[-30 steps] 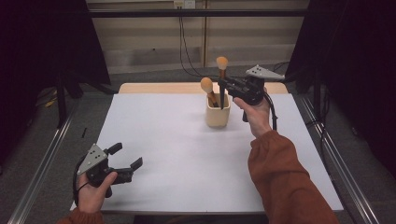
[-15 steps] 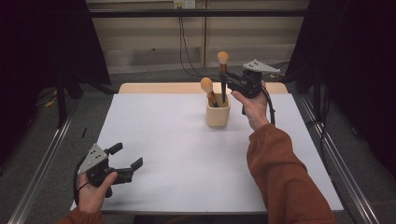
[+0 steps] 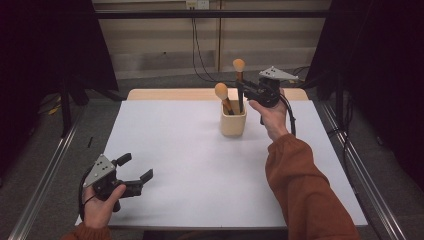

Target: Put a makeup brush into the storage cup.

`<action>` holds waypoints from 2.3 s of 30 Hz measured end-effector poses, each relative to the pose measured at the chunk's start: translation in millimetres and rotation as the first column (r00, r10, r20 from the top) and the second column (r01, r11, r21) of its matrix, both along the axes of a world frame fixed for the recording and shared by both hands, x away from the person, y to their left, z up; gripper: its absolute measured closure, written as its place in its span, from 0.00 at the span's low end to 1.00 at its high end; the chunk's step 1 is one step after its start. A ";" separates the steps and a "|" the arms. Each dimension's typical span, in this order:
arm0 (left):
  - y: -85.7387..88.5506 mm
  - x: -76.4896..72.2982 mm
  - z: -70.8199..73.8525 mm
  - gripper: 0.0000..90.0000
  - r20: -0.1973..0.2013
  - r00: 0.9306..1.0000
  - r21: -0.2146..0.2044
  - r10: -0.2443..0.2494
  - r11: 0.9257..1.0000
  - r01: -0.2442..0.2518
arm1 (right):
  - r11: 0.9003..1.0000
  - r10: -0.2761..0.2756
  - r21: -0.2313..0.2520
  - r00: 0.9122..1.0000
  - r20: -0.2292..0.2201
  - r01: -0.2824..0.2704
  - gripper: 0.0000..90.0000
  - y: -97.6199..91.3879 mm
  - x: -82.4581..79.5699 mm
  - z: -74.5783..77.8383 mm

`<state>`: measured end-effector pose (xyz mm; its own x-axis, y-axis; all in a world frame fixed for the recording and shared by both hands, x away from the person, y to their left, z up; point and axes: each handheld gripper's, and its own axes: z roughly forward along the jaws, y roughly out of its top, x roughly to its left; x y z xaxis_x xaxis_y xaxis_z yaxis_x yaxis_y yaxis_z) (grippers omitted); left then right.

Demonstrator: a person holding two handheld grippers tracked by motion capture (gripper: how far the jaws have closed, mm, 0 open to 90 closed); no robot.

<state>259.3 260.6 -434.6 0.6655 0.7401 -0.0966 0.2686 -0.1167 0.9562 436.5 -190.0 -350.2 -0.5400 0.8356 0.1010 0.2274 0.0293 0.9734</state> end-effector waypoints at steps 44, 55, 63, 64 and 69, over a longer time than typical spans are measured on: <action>-1.3 0.5 -0.7 0.04 0.001 1.000 0.012 -0.006 1.000 0.006 | 1.000 -0.008 0.006 0.995 -0.099 0.009 0.83 -3.1 -2.7 -64.9; -1.5 0.6 -0.6 0.04 0.002 1.000 0.014 -0.005 1.000 0.005 | 1.000 -0.002 -0.023 0.991 -0.135 -0.001 0.83 -3.2 -4.6 -73.6; -3.0 3.2 -0.6 0.04 0.000 1.000 0.014 -0.002 1.000 0.002 | 0.999 -0.031 -0.020 0.988 -0.154 0.028 0.78 -4.7 -4.8 -75.4; -3.2 3.6 -0.6 0.04 0.000 1.000 0.014 -0.003 1.000 0.003 | 0.999 -0.033 -0.023 0.988 -0.150 0.030 0.76 -4.7 -4.8 -75.3; -5.2 5.9 -1.2 0.04 -0.003 1.000 0.018 -0.009 1.000 0.009 | 0.998 -0.049 -0.032 0.989 -0.139 0.045 0.60 -3.2 -6.2 -73.2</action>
<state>265.2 255.4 -435.9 0.6717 0.7359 -0.0855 0.2702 -0.1359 0.9531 430.4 -193.2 -423.4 -0.4819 0.8636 0.1483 0.3633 0.0429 0.9307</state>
